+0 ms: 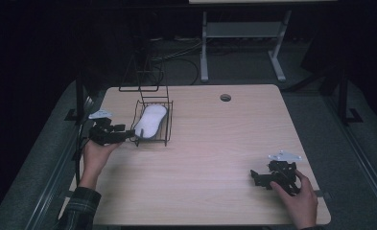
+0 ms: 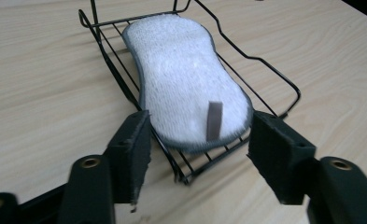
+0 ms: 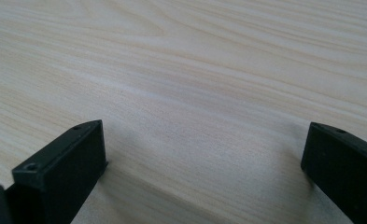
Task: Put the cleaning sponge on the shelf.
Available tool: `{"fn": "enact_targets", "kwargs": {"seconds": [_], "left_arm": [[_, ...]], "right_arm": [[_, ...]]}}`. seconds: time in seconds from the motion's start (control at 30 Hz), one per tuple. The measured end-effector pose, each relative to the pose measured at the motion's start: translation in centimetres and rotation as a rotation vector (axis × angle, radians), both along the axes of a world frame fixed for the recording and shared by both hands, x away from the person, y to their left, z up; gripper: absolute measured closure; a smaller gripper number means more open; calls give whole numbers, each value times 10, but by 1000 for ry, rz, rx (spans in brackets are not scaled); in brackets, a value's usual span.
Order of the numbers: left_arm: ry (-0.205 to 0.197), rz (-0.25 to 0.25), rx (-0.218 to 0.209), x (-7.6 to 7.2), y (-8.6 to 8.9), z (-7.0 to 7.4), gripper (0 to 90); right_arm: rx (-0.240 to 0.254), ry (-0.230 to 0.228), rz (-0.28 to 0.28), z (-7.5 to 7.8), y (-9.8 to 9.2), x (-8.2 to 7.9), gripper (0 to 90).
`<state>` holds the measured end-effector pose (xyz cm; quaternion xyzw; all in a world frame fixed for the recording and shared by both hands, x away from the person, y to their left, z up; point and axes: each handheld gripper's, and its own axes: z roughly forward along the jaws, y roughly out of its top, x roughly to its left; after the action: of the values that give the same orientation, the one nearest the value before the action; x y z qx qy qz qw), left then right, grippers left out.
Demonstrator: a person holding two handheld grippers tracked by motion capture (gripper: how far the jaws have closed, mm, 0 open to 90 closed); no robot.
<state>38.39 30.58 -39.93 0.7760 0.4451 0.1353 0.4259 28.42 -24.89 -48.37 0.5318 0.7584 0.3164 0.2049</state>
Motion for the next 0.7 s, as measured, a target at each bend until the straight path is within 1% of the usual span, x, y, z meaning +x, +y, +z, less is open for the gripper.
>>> {"fn": "enact_targets", "kwargs": {"seconds": [0.07, 0.1, 0.17, 0.2, 0.23, 0.3, 0.4, 0.47, 0.53, 0.63, 0.7], "left_arm": [[7, -3, 14, -7, 1, 0, 345], [9, -9, 12, -10, 1, -1, 334], [13, -8, 22, -17, 1, -2, 315], [13, -10, 33, -20, 2, -3, 301], [11, -4, 33, -24, 2, -3, 290], [6, -5, 42, -29, 3, -4, 282], [6, -6, 69, -39, 3, -7, 263], [8, -8, 68, -45, 4, -9, 252], [9, -15, 86, -51, 4, -11, 236], [9, -19, 87, -58, 3, -15, 225], [12, -27, 101, -62, 2, -17, 215]], "right_arm": [[1, 1, 0, 0, 0, 0, 0], [2, 2, -1, 0, 0, 1, 0], [1, 1, -1, 0, 0, 1, 0], [2, 1, -1, 0, 0, 1, 0], [1, 1, 0, 0, 0, 2, 0], [1, 1, 0, 0, 0, 2, 0], [1, 1, 0, 0, 0, 2, 0], [1, 1, 0, 0, 0, 2, 0], [1, 1, 0, 0, 0, 2, 0], [1, 1, 0, 0, 0, 2, 0], [1, 1, 1, 0, 0, 1, 0]]}}
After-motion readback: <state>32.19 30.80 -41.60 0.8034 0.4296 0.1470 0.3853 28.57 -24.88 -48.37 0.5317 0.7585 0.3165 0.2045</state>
